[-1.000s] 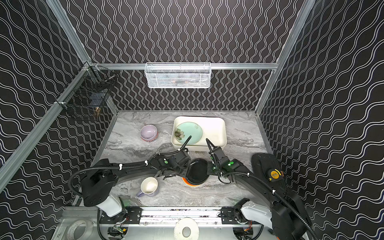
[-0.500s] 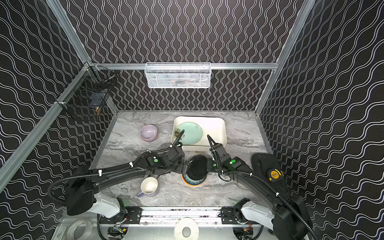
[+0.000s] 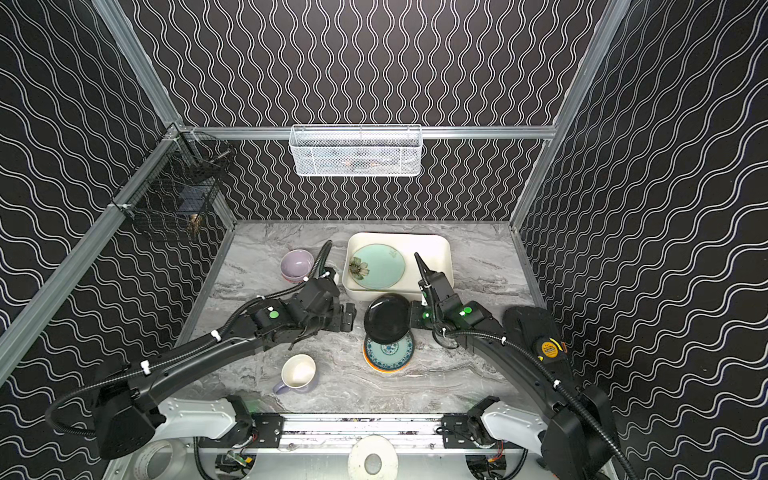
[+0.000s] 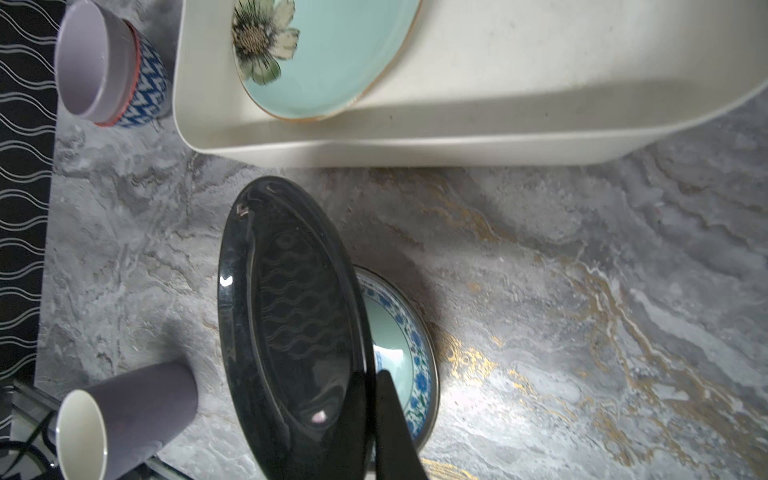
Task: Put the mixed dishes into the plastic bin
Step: 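Carry the black plate into the cream bin with the right gripper and release it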
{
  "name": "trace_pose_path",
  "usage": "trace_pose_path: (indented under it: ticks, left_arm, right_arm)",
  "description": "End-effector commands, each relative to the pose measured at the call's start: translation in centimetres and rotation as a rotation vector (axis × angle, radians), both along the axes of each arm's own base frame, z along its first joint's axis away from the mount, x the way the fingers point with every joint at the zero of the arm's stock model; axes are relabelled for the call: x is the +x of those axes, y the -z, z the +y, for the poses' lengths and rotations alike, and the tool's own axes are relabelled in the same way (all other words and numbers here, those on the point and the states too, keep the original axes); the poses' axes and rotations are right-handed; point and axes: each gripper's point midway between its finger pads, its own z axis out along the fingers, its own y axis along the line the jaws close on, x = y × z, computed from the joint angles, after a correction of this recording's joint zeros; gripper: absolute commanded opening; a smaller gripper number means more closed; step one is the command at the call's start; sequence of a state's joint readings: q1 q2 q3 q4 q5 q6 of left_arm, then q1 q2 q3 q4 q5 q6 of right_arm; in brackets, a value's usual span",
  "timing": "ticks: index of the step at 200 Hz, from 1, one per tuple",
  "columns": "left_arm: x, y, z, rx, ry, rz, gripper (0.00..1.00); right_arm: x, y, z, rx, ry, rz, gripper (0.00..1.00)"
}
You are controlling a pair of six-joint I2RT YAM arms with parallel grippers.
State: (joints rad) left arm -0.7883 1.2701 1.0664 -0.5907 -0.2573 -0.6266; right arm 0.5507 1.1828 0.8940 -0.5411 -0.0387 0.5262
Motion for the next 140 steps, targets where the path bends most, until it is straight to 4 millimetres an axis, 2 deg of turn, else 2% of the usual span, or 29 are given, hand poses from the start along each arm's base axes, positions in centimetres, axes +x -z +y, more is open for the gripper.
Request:
trace_pose_path:
  ticks: [1,14,17,21,58,61,65,92,121,140]
  left_arm:
    - [0.2,-1.2,1.5,0.022,-0.025,-0.014,0.99]
    - [0.5,-1.9,2.1,0.019,-0.033,-0.019,0.99]
    - [0.6,-2.1,2.2,0.018,-0.034,-0.021,0.99]
    - [0.6,-2.3,2.3,0.018,-0.034,-0.024,0.99]
    - [1.8,-3.6,3.4,0.006,-0.049,-0.033,0.99]
    - [1.9,-3.8,3.4,0.004,-0.048,-0.034,0.99]
    - [2.0,-3.9,3.5,0.004,-0.048,-0.034,0.99]
    - [3.1,-4.2,3.8,0.003,-0.050,-0.029,0.99]
    - [4.2,-4.1,4.1,-0.003,-0.050,-0.017,0.99]
    - [4.9,-3.7,4.3,-0.002,-0.049,-0.005,0.99]
  right_arm:
    - [2.0,-1.7,0.7,0.015,0.001,-0.053,0.00]
    - [3.2,-1.9,0.8,0.014,0.007,-0.055,0.00]
    - [3.9,-2.8,1.1,0.026,0.007,-0.074,0.00]
    - [4.4,-3.2,1.2,0.030,0.009,-0.081,0.00]
    - [9.0,-3.8,1.6,0.063,0.026,-0.084,0.00]
    - [9.3,-3.7,1.9,0.067,0.020,-0.082,0.00]
    - [10.3,-3.6,1.1,0.072,0.046,-0.078,0.00]
    - [13.8,-2.8,1.4,0.099,0.051,-0.054,0.00]
    - [17.4,-1.7,2.7,0.120,0.038,-0.029,0.00]
    - [19.5,-0.3,3.5,0.129,0.035,-0.006,0.00]
